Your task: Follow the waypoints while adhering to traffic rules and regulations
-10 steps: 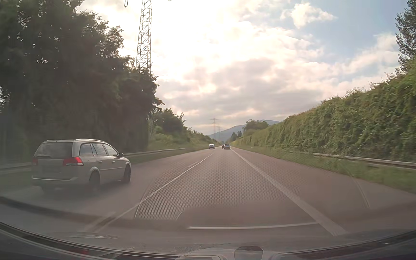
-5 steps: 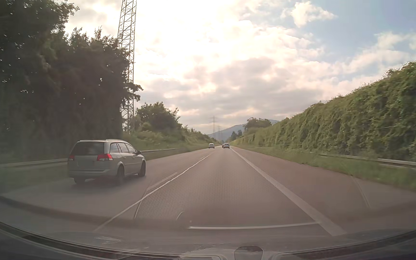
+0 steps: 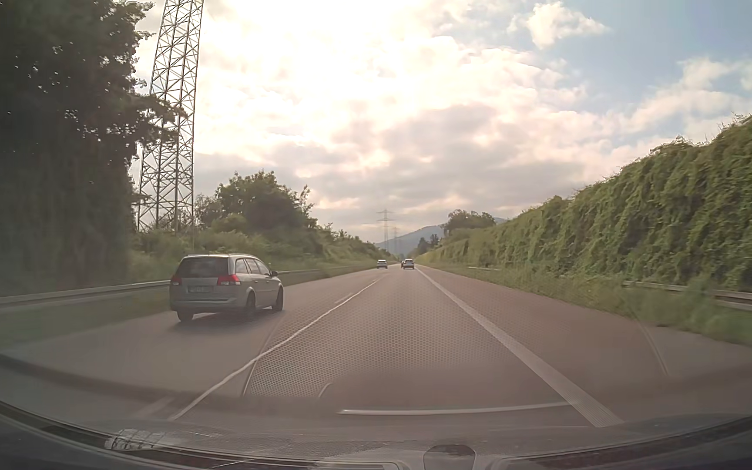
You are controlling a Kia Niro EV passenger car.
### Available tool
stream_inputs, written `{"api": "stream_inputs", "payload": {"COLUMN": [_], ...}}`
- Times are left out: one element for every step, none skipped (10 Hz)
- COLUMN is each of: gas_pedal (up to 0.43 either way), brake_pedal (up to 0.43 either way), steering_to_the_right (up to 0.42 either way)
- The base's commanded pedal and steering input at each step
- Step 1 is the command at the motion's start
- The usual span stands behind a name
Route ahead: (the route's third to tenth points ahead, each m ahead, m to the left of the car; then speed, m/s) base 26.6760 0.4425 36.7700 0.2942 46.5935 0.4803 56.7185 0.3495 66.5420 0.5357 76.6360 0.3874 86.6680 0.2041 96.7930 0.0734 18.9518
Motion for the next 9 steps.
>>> {"api": "stream_inputs", "payload": {"gas_pedal": [0.157,0.157,0.157,0.157,0.157,0.157,0.157,0.157,0.157], "brake_pedal": [0.000,0.000,0.000,0.000,0.000,0.000,0.000,0.000,0.000], "steering_to_the_right": [-0.003,-0.003,-0.003,-0.003,-0.003,-0.003,-0.003,-0.003,-0.003]}}
